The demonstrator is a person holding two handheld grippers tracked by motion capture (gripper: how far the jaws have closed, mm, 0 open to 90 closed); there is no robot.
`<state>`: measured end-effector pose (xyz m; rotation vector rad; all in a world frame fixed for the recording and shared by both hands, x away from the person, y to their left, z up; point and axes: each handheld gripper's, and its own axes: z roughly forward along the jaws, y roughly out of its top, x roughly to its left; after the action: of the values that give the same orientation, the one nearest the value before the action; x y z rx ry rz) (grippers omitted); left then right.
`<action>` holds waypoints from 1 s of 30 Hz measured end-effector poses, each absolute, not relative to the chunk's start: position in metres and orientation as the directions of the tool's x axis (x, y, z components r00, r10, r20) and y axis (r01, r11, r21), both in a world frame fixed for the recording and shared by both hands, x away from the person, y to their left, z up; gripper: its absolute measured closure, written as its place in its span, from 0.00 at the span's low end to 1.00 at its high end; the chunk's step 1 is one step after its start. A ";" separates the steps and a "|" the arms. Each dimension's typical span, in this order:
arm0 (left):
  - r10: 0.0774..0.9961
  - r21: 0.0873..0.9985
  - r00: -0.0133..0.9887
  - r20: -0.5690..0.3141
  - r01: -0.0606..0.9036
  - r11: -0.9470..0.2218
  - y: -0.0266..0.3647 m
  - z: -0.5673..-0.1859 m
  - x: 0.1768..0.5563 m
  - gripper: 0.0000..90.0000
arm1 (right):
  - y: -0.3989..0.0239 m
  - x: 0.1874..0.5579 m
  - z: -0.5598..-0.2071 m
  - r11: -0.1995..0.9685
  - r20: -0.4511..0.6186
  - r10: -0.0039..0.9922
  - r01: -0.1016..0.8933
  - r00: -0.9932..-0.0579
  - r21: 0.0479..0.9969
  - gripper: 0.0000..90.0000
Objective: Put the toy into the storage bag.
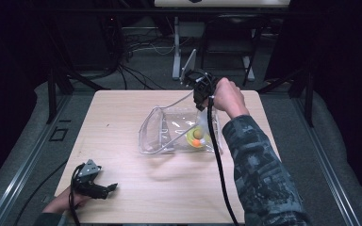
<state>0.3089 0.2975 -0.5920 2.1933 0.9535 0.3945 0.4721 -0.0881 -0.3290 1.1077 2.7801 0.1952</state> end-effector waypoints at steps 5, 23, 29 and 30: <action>0.731 0.707 0.682 -0.001 0.517 -0.482 0.297 -0.592 0.309 0.00 | -0.092 0.472 -0.335 0.719 -0.093 0.692 0.674 -0.716 0.169 0.97; 0.729 0.707 0.684 0.001 0.516 -0.484 0.298 -0.592 0.309 0.00 | -0.103 0.469 -0.342 0.701 -0.090 0.710 0.689 -0.698 0.186 0.91; 0.729 0.707 0.684 0.001 0.516 -0.484 0.298 -0.592 0.309 0.00 | -0.112 0.464 -0.332 0.683 -0.079 0.724 0.696 -0.686 0.222 0.65; 0.731 0.707 0.683 0.000 0.517 -0.483 0.297 -0.592 0.309 0.00 | -0.114 0.463 -0.331 0.679 -0.071 0.726 0.697 -0.684 0.232 0.61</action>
<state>0.3088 0.2974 -0.5919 2.1941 0.9528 0.3945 0.4631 -0.1139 -0.3305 1.1660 2.7321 0.2788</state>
